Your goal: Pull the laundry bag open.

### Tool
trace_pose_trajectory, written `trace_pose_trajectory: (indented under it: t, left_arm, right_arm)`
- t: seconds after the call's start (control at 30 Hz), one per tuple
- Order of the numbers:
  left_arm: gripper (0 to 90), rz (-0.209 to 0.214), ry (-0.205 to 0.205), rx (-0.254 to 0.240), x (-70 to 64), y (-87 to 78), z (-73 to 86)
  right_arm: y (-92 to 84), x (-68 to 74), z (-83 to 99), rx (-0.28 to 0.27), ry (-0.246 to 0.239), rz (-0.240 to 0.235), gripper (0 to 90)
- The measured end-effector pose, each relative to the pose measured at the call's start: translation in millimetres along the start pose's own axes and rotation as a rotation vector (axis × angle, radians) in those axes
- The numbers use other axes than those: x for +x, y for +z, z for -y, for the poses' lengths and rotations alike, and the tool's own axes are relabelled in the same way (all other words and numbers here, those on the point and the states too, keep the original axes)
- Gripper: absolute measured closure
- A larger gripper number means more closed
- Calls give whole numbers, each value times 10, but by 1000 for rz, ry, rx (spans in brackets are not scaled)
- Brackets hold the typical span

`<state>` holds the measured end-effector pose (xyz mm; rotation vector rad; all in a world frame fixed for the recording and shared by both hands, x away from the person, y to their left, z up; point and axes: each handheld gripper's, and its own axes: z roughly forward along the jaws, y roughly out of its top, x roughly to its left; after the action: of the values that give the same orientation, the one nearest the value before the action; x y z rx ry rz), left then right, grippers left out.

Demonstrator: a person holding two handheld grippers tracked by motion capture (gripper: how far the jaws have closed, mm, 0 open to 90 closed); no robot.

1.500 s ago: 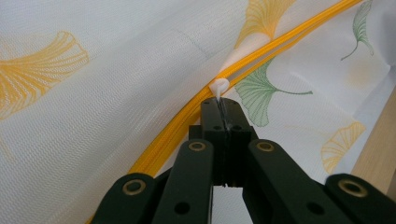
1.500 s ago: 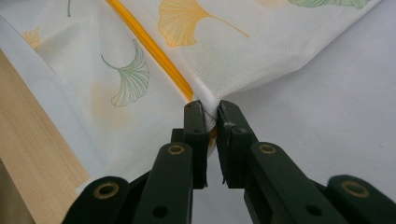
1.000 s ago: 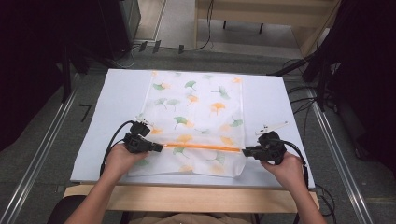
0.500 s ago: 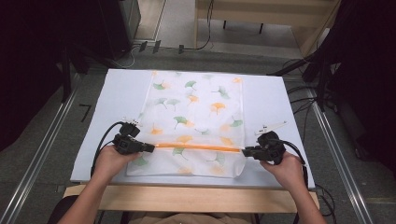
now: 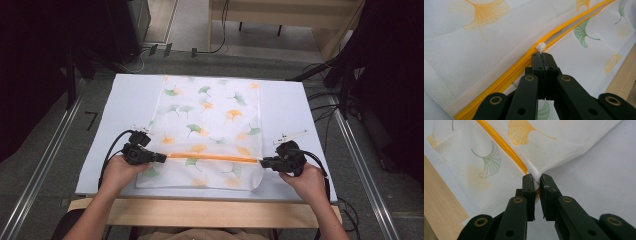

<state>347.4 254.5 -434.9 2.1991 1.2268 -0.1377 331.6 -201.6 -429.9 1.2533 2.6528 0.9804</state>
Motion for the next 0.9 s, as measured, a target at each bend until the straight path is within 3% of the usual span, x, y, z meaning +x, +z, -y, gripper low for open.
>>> trace_pose_trajectory:
  t: [0.37, 0.9]
  left_arm:
    - [900, 7, 11, -2, 7, -28, 14]
    - [900, -6, -14, -3, 106, -132, 76]
  right_arm:
    - [1, -8, 5, 2, 3, -6, 844]
    - [7, -26, 12, 15, 12, -8, 843]
